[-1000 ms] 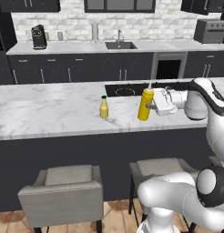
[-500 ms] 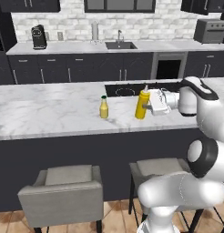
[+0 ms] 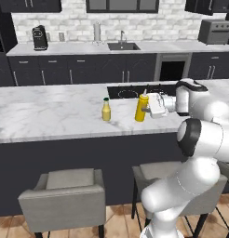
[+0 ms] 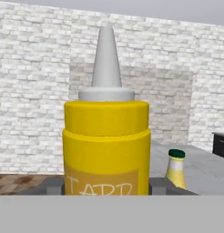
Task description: The dining table condiment station is running low on mustard. Refill the condiment station by opening the cabinet and taking the mustard from the cabinet and placing it on the dining table.
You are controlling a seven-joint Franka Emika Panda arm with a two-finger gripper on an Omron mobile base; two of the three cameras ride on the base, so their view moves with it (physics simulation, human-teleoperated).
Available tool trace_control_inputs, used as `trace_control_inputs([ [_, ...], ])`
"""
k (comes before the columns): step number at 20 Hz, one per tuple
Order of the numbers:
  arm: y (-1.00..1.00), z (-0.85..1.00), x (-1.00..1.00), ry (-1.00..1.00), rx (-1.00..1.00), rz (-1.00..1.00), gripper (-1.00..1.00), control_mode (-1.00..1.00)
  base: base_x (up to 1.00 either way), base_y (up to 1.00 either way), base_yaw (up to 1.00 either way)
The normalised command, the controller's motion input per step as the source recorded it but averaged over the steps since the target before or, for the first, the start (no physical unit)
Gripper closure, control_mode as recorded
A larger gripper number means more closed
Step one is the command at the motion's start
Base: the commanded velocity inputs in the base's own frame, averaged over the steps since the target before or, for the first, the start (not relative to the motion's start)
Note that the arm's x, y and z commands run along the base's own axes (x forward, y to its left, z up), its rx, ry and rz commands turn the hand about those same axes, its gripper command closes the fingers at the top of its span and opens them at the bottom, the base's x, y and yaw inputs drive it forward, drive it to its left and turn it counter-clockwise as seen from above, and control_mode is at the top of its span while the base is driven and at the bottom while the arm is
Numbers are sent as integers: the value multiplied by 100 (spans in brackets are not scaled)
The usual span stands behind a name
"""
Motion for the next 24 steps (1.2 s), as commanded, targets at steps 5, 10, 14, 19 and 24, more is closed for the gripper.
trace_control_inputs([
  [5,0,-17,35,0,0,0,100,-100,0,0,0],
  [10,0,-21,43,0,0,-1,100,-100,0,0,0],
  [14,0,-28,44,0,-3,-1,100,-100,0,0,0],
  [19,1,-31,46,1,-4,-1,100,-100,0,0,0],
  [24,0,-34,47,2,-5,-1,100,-100,0,0,0],
])
